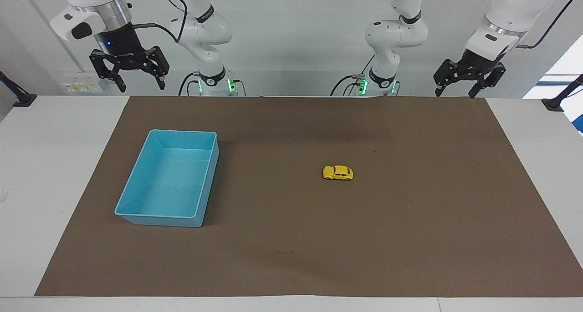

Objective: Wind up and store yellow beetle car
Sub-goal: 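Reach the left gripper toward the yellow toy car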

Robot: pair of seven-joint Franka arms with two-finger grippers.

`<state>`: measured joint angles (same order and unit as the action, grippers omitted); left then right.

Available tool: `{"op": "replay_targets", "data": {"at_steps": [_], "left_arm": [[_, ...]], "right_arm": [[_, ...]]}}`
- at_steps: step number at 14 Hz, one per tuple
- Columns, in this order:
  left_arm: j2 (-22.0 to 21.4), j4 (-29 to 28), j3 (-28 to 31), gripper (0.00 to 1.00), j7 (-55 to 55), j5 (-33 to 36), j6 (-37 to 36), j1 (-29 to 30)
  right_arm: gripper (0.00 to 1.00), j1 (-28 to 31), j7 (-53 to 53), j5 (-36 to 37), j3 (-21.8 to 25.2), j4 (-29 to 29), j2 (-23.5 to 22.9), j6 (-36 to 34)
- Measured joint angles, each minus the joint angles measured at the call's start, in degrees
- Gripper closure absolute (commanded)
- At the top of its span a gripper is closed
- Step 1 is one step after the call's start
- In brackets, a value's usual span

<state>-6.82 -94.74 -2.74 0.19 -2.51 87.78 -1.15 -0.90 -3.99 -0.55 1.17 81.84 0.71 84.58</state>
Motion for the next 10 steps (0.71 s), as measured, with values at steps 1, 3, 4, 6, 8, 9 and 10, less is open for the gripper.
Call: {"op": "replay_targets", "data": {"at_steps": [1, 3, 4, 6, 8, 9, 10], "left_arm": [[0.06, -0.29, -0.09, 0.00, -1.23, -0.07, 0.12, -0.10], [0.53, -1.02, -0.41, 0.00, -4.83, -0.16, 1.13, -1.00], [0.95, -1.27, -0.53, 0.00, -7.08, -0.17, 1.56, -1.59], [1.81, -1.87, -0.70, 0.00, -11.79, -0.17, 2.21, -2.94], [2.29, -2.96, -0.80, 0.00, -17.45, -0.18, 2.93, -4.12], [2.38, -3.60, -0.80, 0.00, -20.53, -0.19, 3.44, -4.67], [2.41, -4.34, -0.83, 0.00, -24.42, -0.26, 4.16, -5.21]], "right_arm": [[0.00, 0.00, 0.00, 0.00, 0.00, 0.00, 0.00, 0.00], [0.00, 0.00, 0.00, 0.00, 0.01, 0.00, 0.00, 0.00], [0.00, 0.00, 0.00, 0.00, 0.01, 0.00, 0.00, 0.00], [0.00, 0.01, 0.00, 0.00, 0.02, 0.00, 0.00, 0.00], [0.00, 0.02, 0.00, 0.00, 0.02, 0.00, 0.00, 0.00], [0.00, 0.06, 0.00, 0.00, 0.04, 0.00, 0.00, 0.00], [0.00, 0.10, 0.00, 0.00, 0.06, 0.00, 0.00, 0.00]]}}
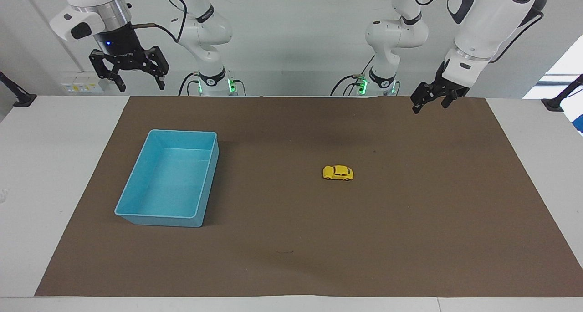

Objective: Wind up and store yellow beetle car
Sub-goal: 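Reach the left gripper toward the yellow toy car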

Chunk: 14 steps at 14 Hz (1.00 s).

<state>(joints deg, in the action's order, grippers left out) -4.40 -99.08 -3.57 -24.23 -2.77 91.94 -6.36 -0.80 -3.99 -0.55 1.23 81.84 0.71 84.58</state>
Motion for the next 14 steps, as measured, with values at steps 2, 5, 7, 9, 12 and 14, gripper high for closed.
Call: {"op": "replay_targets", "data": {"at_steps": [2, 5, 7, 9, 12, 14], "left_arm": [[0.03, -1.38, 0.00, 0.00, -8.72, -0.75, 1.90, -0.84], [0.15, -2.55, -0.03, 0.00, -18.27, -1.89, 2.96, -1.57], [0.35, -4.03, -0.08, 0.00, -25.29, -2.18, 5.55, -3.52], [0.71, -5.80, -0.14, 0.00, -31.29, -2.20, 8.89, -5.32], [1.49, -6.52, -0.13, 0.00, -39.05, -3.29, 9.81, -6.22], [2.33, -6.69, -0.20, 0.00, -45.61, -3.48, 9.93, -7.49]], "right_arm": [[0.00, 0.07, 0.00, 0.00, 0.00, 0.00, 0.00, 0.00], [0.00, 0.18, 0.00, 0.00, 0.00, 0.00, 0.00, 0.00], [0.00, 0.19, 0.00, 0.00, 0.00, 0.00, 0.00, 0.00], [0.00, 0.19, 0.00, 0.00, 0.00, 0.00, 0.00, 0.00], [0.00, 0.19, 0.00, 0.00, 0.00, 0.00, 0.00, 0.00], [0.00, 0.19, 0.00, 0.00, 0.00, 0.00, 0.00, 0.00]]}}
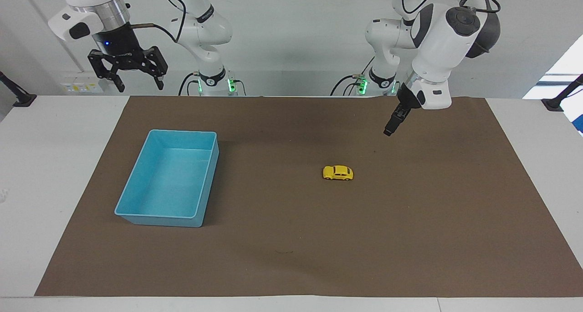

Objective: Wind up and store yellow beetle car
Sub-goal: 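Reach the left gripper toward the yellow toy car, then lower the left gripper onto the yellow car and grip it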

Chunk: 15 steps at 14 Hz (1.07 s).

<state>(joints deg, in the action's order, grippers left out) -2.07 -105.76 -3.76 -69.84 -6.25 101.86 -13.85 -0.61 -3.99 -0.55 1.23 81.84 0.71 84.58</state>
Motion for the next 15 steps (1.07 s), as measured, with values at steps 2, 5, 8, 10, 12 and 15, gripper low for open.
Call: {"op": "replay_targets", "data": {"at_steps": [2, 5, 8, 10, 12, 15], "left_arm": [[1.09, -0.36, -0.03, 0.00, -6.34, -0.16, 1.43, -1.59], [3.21, -1.54, -0.04, 0.00, -19.63, -0.26, 7.53, -3.94], [6.28, -2.39, -0.08, 0.00, -29.45, -0.28, 12.32, -7.00], [9.32, -2.64, -0.07, 0.00, -35.37, -0.28, 15.93, -9.04], [12.62, -2.69, -0.02, 0.00, -38.73, -0.27, 19.33, -9.88], [15.52, -3.00, 0.15, 0.00, -41.12, -0.27, 21.36, -9.89]], "right_arm": [[0.00, 0.00, 0.00, 0.00, 0.00, 0.00, 0.00, 0.00], [0.00, 0.00, 0.00, 0.00, 0.00, 0.00, 0.00, 0.00], [0.00, 0.00, 0.00, 0.00, 0.00, 0.00, 0.00, 0.00], [0.00, 0.00, 0.00, 0.00, 0.00, 0.00, 0.00, 0.00], [0.00, 0.00, 0.00, 0.00, 0.00, 0.00, 0.00, 0.00], [0.00, 0.00, 0.00, 0.00, 0.00, 0.00, 0.00, 0.00]]}}
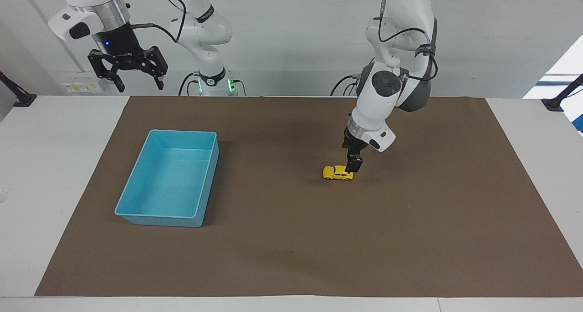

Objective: Wind up and store yellow beetle car
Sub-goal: 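Lower the left gripper onto the yellow car and grip it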

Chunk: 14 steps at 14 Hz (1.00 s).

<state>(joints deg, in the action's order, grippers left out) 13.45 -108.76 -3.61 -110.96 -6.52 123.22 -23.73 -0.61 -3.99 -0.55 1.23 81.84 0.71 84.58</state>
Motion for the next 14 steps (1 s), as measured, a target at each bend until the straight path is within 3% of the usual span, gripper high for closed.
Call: {"op": "replay_targets", "data": {"at_steps": [5, 10, 11, 14], "left_arm": [[1.72, -4.52, -0.10, 0.00, -4.47, 0.00, 7.64, -2.01], [4.75, -4.84, 0.03, 0.00, -5.61, 0.00, 9.35, -3.34], [4.75, -4.81, 0.09, 0.07, -5.61, 0.00, 9.41, -3.34], [4.75, -4.80, 0.14, 0.50, -5.61, 0.00, 9.44, -3.34]], "right_arm": [[0.00, 0.00, 0.00, 0.00, 0.00, 0.00, 0.00, 0.00], [0.00, 0.00, 0.00, 0.00, 0.00, 0.00, 0.00, 0.00], [0.00, 0.00, 0.00, 0.00, 0.00, 0.00, 0.00, 0.00], [0.00, 0.00, 0.00, 0.00, 0.00, 0.00, 0.00, 0.00]]}}
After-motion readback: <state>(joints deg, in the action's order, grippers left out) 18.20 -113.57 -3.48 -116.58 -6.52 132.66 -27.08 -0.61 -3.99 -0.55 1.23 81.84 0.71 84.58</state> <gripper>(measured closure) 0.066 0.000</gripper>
